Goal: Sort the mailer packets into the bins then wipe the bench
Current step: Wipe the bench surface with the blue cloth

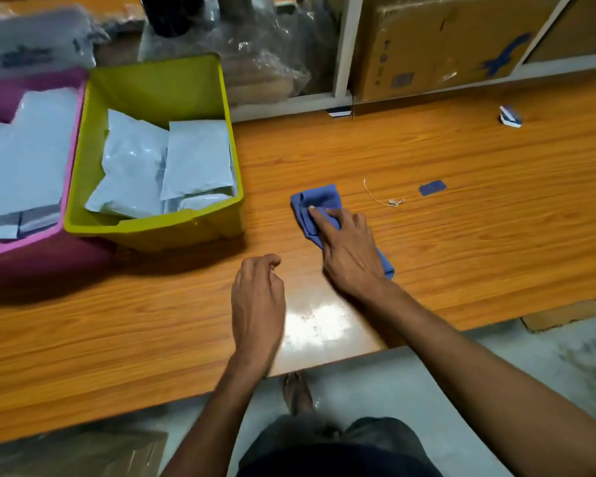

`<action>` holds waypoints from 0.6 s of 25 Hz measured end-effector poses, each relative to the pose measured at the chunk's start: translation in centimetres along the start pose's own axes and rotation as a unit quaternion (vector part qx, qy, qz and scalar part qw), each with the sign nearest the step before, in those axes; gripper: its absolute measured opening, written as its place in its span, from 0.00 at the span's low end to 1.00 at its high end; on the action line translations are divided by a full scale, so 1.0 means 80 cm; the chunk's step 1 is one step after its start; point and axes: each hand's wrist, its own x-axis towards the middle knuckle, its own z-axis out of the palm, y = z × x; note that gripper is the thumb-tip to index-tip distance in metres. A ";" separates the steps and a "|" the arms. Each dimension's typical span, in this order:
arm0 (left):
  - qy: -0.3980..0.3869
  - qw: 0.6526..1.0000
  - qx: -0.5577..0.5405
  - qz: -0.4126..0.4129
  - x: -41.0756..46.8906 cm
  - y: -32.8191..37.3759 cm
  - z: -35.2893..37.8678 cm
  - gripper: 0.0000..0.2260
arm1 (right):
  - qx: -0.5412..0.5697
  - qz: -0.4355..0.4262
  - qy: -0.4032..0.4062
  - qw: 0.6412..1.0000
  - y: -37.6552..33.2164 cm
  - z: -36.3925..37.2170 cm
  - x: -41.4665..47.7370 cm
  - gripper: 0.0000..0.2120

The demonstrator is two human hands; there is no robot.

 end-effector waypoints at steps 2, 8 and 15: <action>0.008 1.000 -0.022 -0.010 0.010 0.000 0.001 0.12 | -0.019 -0.018 -0.004 1.000 -0.018 -0.009 -0.012 0.23; 0.053 0.994 -0.061 -0.072 0.029 0.000 0.001 0.11 | -0.002 -0.112 -0.010 0.994 -0.006 0.012 0.014 0.27; 0.023 0.996 -0.050 -0.066 0.096 0.030 0.039 0.12 | 0.022 -0.088 -0.026 0.996 0.006 0.002 0.038 0.32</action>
